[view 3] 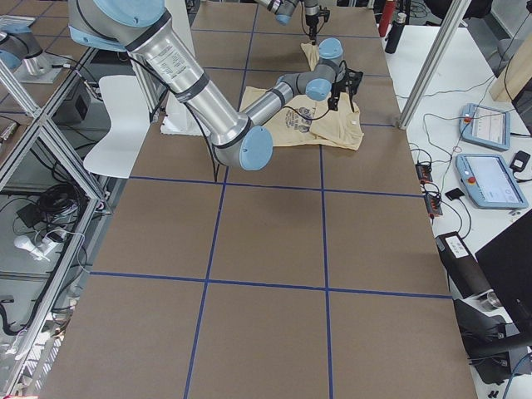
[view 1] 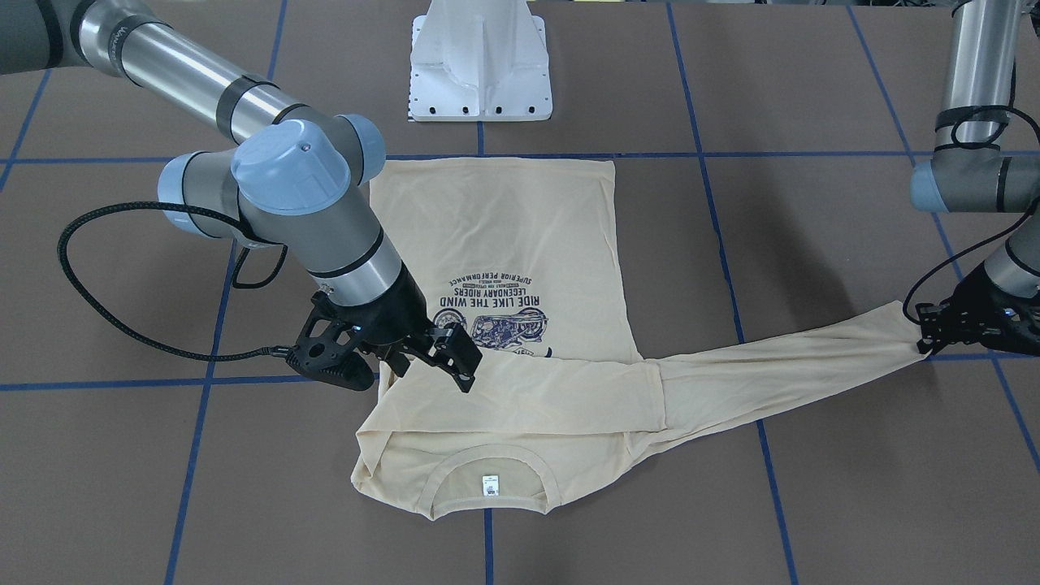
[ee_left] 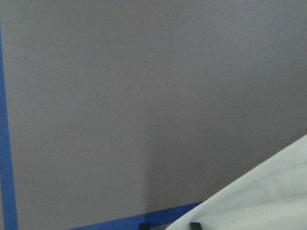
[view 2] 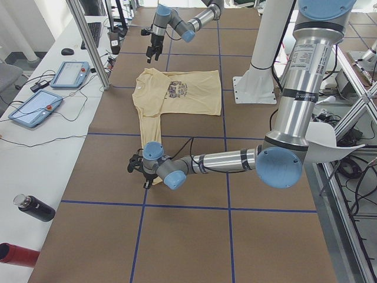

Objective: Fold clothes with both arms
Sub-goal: 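Release the sleeve with the right gripper while the left gripper reaches the other cuff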

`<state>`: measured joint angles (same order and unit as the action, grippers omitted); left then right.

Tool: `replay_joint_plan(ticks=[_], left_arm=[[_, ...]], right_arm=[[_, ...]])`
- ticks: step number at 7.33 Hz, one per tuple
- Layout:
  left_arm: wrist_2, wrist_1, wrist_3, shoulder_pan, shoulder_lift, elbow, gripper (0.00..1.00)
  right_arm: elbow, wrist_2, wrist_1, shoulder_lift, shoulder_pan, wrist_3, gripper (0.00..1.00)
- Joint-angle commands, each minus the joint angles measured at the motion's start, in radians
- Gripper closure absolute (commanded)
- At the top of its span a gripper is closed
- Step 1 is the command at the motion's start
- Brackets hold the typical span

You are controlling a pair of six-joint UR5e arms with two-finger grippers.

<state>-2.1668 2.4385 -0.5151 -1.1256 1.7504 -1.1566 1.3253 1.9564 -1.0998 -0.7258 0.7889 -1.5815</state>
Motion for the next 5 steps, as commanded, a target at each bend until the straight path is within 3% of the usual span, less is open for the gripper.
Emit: replay_joint_plan(ticks=[1, 3, 5], left_arm=[[-0.086, -0.009, -0.002, 0.001, 0.001, -0.034, 1.0], [-0.154, -0.1, -0.076, 0.001, 0.041, -0.191, 1.0], [-0.156, -0.247, -0.344, 0.038, 0.191, -0.323, 1.0]], right_arm=[[0.0, 0.006, 0.0, -0.004, 0.003, 0.002, 0.01], [0.055, 0.022, 0.002, -0.094, 0.022, 0.082, 0.01], [0.113, 0.106, 0.005, -0.241, 0.106, 0.285, 0.01]])
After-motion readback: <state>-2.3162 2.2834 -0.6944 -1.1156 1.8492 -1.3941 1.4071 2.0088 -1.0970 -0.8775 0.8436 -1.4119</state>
